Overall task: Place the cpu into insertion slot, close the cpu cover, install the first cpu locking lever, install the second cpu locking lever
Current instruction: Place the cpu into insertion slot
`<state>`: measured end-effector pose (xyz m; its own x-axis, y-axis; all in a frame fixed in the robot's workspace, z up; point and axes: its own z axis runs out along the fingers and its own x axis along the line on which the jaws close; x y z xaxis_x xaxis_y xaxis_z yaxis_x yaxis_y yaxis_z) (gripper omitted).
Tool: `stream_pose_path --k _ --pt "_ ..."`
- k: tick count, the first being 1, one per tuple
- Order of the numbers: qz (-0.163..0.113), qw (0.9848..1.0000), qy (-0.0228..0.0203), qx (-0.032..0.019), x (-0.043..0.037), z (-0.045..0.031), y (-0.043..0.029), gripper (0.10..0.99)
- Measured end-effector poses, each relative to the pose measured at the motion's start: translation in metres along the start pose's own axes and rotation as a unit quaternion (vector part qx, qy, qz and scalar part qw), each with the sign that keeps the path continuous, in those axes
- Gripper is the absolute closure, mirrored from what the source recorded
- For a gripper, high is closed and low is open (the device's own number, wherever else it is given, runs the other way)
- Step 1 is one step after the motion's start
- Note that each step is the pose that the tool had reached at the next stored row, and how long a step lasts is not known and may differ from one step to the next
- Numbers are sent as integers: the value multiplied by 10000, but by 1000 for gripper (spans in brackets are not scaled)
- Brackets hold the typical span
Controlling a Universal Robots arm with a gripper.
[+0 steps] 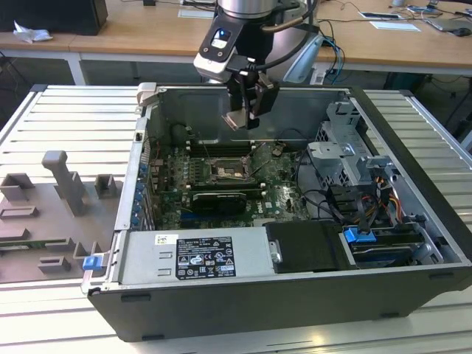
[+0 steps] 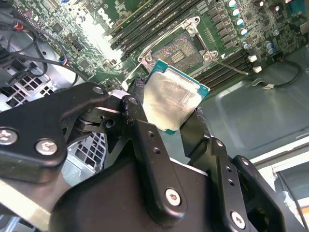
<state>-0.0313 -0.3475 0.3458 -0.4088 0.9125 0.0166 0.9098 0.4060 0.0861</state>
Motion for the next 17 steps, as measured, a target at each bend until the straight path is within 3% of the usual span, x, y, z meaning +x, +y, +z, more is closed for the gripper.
stream_pose_path --k 12,17 --pt "635 9980 -55 -10 0 20 -2 545" --pt "947 9955 -83 -15 0 28 -2 545"
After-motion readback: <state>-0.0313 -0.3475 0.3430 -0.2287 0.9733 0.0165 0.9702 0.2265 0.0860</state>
